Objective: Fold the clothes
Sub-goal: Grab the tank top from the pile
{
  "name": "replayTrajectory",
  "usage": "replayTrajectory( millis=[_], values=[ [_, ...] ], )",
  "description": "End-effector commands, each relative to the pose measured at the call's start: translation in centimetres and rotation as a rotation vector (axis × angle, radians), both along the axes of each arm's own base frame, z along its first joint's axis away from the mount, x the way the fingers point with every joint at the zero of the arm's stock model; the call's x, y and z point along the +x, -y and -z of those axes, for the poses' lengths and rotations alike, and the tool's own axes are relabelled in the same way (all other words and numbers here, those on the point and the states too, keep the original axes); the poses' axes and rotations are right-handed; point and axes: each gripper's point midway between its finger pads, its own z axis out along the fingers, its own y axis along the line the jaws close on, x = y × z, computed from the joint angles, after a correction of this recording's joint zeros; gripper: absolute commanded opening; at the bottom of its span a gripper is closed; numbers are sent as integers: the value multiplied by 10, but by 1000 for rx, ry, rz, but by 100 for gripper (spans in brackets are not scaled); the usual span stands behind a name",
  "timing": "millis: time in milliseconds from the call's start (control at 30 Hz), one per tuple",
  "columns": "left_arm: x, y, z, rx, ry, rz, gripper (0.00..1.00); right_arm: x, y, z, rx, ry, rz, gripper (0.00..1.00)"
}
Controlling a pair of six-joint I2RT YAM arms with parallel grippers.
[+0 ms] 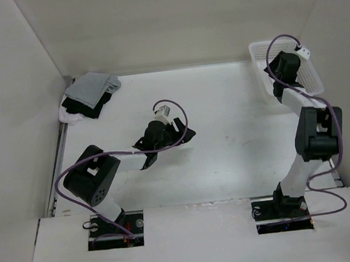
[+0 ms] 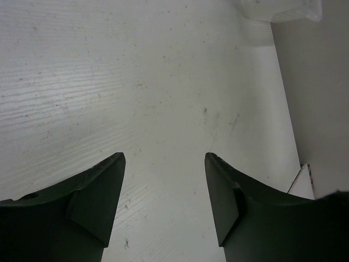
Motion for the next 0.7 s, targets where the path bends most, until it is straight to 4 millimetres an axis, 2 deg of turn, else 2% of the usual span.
replayTrajectory(
  millis=[0, 167, 267, 467, 667],
  values=[
    [4, 1, -8, -34, 30, 4, 59, 25, 44, 41, -22, -152, 76, 60],
    [8, -2, -6, -38, 23, -4, 59, 42, 89, 80, -31, -295, 174, 63],
    [12, -4, -7, -66, 8, -4, 59, 46, 102, 97, 2, -371, 197, 64],
    [19, -19, -13, -139, -9, -24, 58, 50, 111, 120, 64, -501, 200, 64],
    [27, -44, -19, -177, -4, -82, 58, 53, 114, 133, 109, -561, 192, 50]
  ],
)
